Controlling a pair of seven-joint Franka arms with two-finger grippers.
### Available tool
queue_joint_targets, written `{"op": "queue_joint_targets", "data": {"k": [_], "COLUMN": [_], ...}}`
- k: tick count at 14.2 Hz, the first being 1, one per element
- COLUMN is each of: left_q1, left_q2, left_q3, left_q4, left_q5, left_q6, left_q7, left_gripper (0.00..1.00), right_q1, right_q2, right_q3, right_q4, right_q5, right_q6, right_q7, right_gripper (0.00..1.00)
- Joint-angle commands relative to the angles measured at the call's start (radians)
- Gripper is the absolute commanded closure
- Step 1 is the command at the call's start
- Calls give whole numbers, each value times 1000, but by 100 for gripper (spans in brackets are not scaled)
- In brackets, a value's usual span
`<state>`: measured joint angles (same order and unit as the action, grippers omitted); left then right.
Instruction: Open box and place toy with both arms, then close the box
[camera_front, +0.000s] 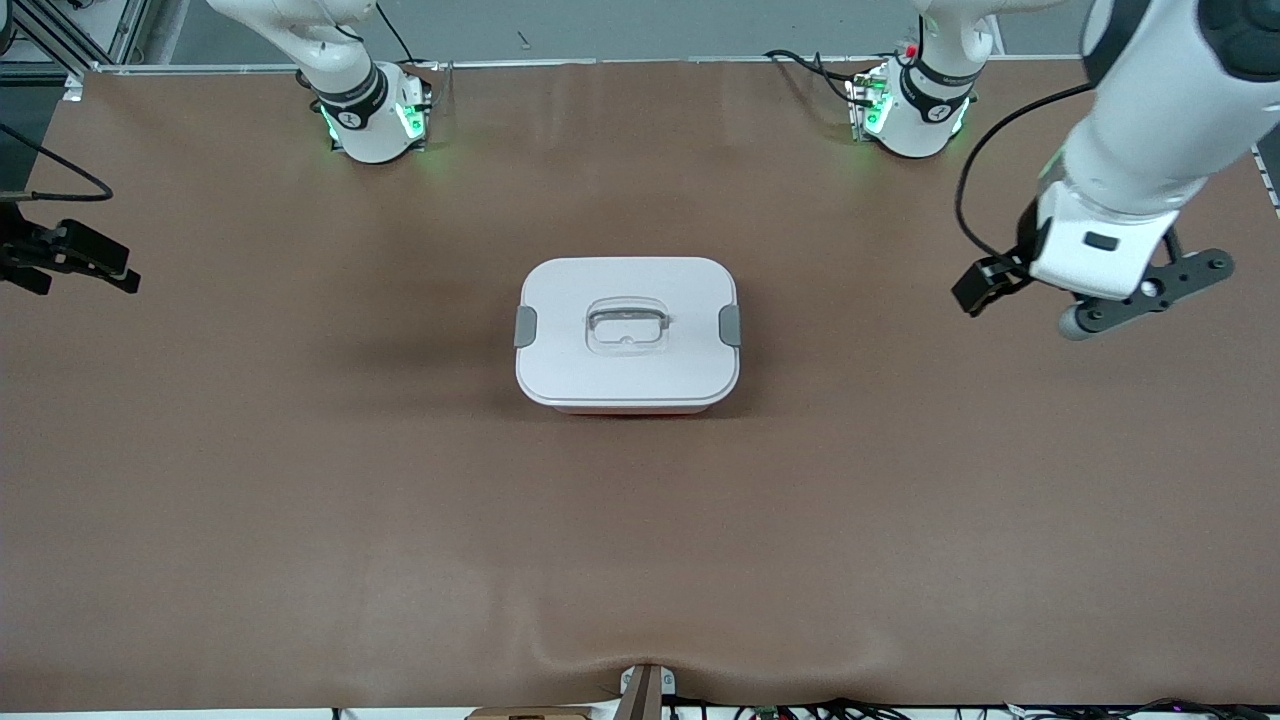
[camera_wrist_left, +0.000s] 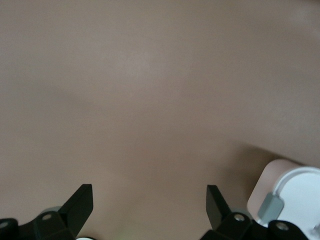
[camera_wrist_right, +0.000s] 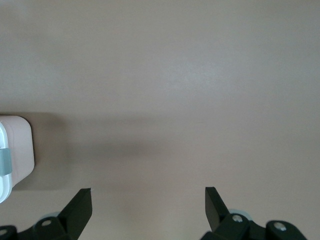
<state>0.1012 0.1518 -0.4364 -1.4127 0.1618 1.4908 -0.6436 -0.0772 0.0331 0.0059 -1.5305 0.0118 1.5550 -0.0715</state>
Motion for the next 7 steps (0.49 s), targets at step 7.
{"op": "queue_joint_targets", "data": {"k": [7], "left_q1": [-150], "left_q2": [-219], "left_q3": [347], "left_q4": [-160], "left_q5": [-150], "left_q6": [-69], "left_q7": [378], "left_gripper": [0], "right_q1": [19], "right_q2": [2], "right_q3": [-3], "right_q4": [0], "right_q5": [-18], "right_q6": [-1], "right_q7": [-2], "right_gripper": [0]}}
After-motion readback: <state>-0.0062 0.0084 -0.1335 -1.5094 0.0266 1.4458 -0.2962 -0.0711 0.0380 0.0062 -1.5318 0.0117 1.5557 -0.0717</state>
